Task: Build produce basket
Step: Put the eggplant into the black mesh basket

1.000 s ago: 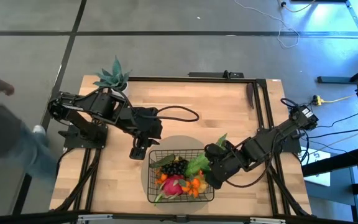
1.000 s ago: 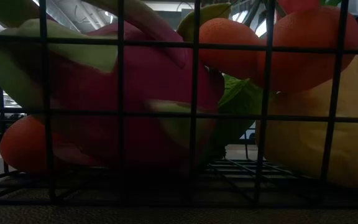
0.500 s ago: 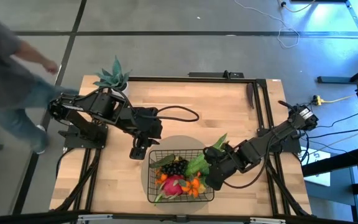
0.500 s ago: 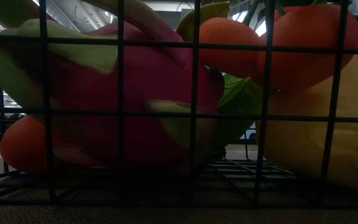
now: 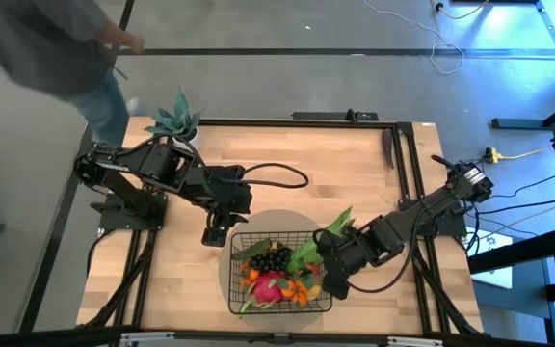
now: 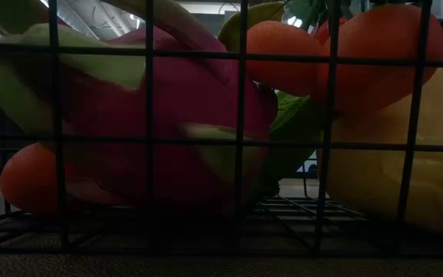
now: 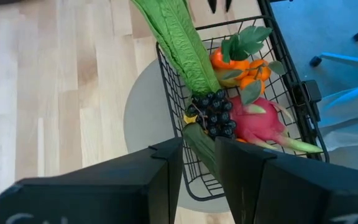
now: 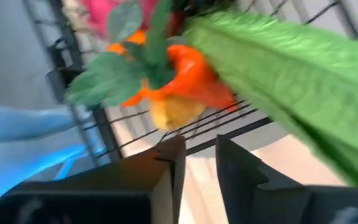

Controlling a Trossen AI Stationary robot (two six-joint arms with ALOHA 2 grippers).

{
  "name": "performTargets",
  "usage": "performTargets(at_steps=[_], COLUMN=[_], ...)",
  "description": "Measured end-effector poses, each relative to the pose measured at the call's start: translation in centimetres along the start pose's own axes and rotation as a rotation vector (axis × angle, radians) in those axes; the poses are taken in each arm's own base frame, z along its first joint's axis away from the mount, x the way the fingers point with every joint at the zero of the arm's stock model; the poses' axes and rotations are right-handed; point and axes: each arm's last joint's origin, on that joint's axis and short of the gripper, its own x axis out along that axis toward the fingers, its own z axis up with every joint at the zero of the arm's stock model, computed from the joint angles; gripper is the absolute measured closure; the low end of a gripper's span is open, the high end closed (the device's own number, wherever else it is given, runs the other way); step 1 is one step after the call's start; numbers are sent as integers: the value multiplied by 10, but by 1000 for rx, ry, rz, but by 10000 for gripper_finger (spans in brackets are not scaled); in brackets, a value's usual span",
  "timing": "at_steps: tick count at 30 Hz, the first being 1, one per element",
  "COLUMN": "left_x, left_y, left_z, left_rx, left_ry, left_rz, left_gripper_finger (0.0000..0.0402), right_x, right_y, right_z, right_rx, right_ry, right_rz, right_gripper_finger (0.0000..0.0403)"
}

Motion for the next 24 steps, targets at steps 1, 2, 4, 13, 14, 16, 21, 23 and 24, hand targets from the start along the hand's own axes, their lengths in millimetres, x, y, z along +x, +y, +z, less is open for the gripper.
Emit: performTargets(at_steps=[1, 2, 4, 13, 14, 16, 21, 23, 24], left_x=[0, 0, 0, 0, 0, 0, -12, -17, -19], left_y=[0, 0, 0, 0, 0, 0, 3, 5, 7], left_z=[0, 0, 0, -3, -3, -5, -9, -12, -13], left_rx=[0, 0, 0, -5, -8, -21, -44, -52, -56], left_ry=[0, 0, 0, 27, 35, 50, 46, 48, 49], left_rz=[0, 0, 0, 3, 4, 5, 23, 64, 86], left_gripper_finger=[318, 318, 318, 318, 318, 318, 318, 318, 318], right_x=[-1, -3, -6, -50, -57, -70, -98, -106, -111], right_y=[1, 1, 3, 4, 2, -2, -16, -22, -25], right_z=[1, 2, 4, 12, 12, 13, 18, 24, 26], right_rx=[-4, -13, -17, -48, -44, -46, -42, -7, -2], right_ry=[20, 42, 72, -3, -24, -62, -137, -177, -197], right_rz=[21, 44, 78, -10, -51, -123, -279, -308, -296], right_gripper_finger=[321, 316, 312, 315, 316, 316, 316, 316, 316])
